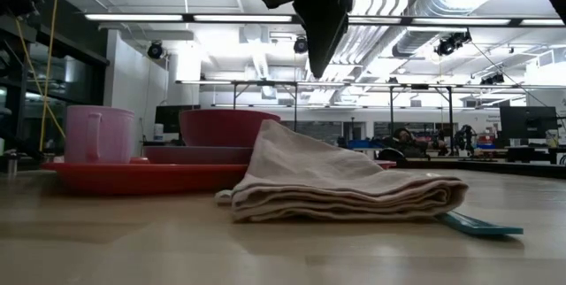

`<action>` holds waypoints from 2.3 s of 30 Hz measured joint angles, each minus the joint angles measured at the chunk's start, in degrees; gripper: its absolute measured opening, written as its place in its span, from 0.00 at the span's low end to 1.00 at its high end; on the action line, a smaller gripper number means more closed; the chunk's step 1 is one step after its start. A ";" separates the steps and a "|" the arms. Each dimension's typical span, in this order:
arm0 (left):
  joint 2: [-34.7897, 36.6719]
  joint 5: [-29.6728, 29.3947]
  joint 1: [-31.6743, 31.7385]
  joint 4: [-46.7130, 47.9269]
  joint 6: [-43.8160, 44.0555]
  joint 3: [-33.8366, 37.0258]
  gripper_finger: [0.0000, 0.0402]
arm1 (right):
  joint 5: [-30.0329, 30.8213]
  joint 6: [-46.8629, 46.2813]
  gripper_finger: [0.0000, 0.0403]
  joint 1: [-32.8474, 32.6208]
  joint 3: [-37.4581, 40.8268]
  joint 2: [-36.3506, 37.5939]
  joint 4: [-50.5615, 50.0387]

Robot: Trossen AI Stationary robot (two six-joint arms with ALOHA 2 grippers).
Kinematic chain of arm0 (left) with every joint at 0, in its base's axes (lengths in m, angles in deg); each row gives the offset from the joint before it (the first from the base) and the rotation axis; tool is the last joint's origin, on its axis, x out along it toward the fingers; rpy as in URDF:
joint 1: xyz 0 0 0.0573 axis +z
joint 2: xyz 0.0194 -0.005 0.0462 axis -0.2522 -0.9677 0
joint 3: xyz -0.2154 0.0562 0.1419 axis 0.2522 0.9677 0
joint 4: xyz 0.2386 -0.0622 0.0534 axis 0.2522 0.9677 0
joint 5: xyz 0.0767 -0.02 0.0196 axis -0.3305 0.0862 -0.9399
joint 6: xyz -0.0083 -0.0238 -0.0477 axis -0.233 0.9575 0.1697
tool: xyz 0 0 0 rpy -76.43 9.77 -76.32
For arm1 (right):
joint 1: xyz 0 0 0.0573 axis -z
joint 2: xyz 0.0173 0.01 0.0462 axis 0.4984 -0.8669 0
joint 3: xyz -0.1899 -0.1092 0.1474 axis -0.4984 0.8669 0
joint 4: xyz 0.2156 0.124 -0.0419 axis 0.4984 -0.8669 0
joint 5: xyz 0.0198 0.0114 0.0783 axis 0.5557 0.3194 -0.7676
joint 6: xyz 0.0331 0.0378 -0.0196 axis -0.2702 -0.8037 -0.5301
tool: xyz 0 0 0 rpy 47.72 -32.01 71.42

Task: Set up tray
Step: Put the brown table napkin to the right of the white plate on the red serving tray

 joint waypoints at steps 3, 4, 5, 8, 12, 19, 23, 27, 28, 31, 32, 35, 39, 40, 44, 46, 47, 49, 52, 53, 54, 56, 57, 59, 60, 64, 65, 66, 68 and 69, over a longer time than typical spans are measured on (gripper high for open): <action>0.00 0.00 0.00 0.39 0.00 0.00 0.29 | 1.05 -0.24 0.40 -0.30 0.00 0.00 -0.01; 0.00 0.01 0.00 0.42 0.00 0.00 0.29 | 1.27 -0.38 0.41 -0.33 0.00 0.00 0.01; 0.01 0.02 0.00 0.52 0.00 0.00 0.29 | 1.48 -0.47 0.42 -0.32 0.00 0.00 0.01; 0.00 0.01 0.00 0.61 0.00 0.00 0.29 | 1.61 -0.57 0.45 -0.34 0.00 0.00 0.51; 0.00 0.01 0.00 0.72 -0.02 0.00 0.29 | 1.51 -0.65 0.48 -0.34 0.00 0.00 1.51; 0.00 0.02 0.00 0.73 -0.04 0.00 0.29 | 1.00 -2.40 0.50 -0.44 0.00 0.00 2.42; 0.00 0.02 -0.01 0.75 -0.47 0.00 0.29 | 0.91 -4.01 0.50 -1.04 0.00 -0.02 3.49; 0.00 0.02 0.00 0.74 -0.48 0.00 0.29 | 1.54 -5.21 0.50 -1.84 0.00 -0.09 3.76; 0.00 0.02 0.00 0.74 -0.48 0.00 0.29 | 1.66 -5.60 0.50 -1.97 0.00 -0.19 3.79; 0.00 0.02 0.00 0.75 -0.48 0.00 0.29 | 2.72 -6.34 0.50 -2.46 1.39 -0.25 5.22; 0.00 0.02 0.00 0.72 -0.48 0.00 0.29 | 3.22 -6.75 0.50 -2.62 2.78 -0.16 6.27; 0.00 0.20 0.00 0.73 -0.48 0.00 0.29 | 3.38 -7.98 0.50 -2.70 7.04 -0.17 6.61; 0.00 1.45 -0.02 0.72 -0.48 0.00 0.29 | 5.45 -8.20 0.50 -2.70 11.88 -0.15 6.39; 0.00 1.49 -0.02 0.72 -0.48 0.00 0.29 | 5.87 -8.13 0.50 -2.70 12.57 -0.15 6.40; 0.00 1.50 -0.01 0.72 -0.48 0.00 0.29 | 5.62 -6.58 0.50 -2.13 15.32 -0.07 8.80; 0.00 1.50 0.00 0.72 -0.45 0.00 0.29 | 5.11 -4.63 0.50 -1.84 16.63 -0.07 9.05; 0.00 1.50 -0.01 0.72 -0.34 0.00 0.29 | 4.58 -3.60 0.50 -1.66 17.14 -0.07 9.12; 0.00 1.49 0.00 0.72 -0.07 0.00 0.29 | 3.01 -1.68 0.50 -1.24 17.94 -0.07 9.18; 0.00 1.44 0.00 0.72 0.02 0.00 0.29 | 0.31 1.10 0.50 -0.88 17.54 -0.07 8.40; 0.00 1.42 -0.02 0.70 0.02 0.00 0.29 | -0.24 1.78 0.50 -0.85 17.17 -0.07 8.53; 0.00 1.40 0.00 0.72 0.04 0.00 0.29 | -0.58 2.31 0.50 -0.85 16.79 -0.07 8.77; 0.00 1.38 0.00 0.70 0.14 0.00 0.29 | -0.91 2.39 0.50 -0.91 16.09 -0.04 9.25; 0.00 1.37 0.00 0.71 0.16 0.00 0.29 | -0.93 2.41 0.50 -0.91 15.96 0.36 9.74; 0.00 1.37 0.00 0.70 0.15 0.00 0.29 | -1.82 2.59 0.49 -0.58 15.98 1.35 10.82; 0.00 1.35 0.00 0.70 0.03 0.00 0.29 | -2.12 2.61 0.49 -0.18 15.98 2.00 10.94; 0.00 1.33 0.00 0.75 -0.11 0.02 0.29 | -1.97 3.05 0.47 2.61 15.98 4.22 11.22; 0.00 1.33 0.00 0.72 -0.11 0.02 0.29 | -2.66 3.35 0.46 3.54 15.98 4.99 11.54; 0.00 1.33 0.00 0.72 -0.15 0.02 0.29 | -4.13 3.73 0.45 4.51 15.98 5.70 12.14; 0.00 1.31 0.00 0.74 -0.24 0.02 0.29 | -7.76 4.89 0.44 6.27 15.97 6.78 13.66; 0.00 1.31 0.00 0.73 -0.24 0.02 0.29 | -9.76 5.65 0.43 7.02 15.96 6.95 14.46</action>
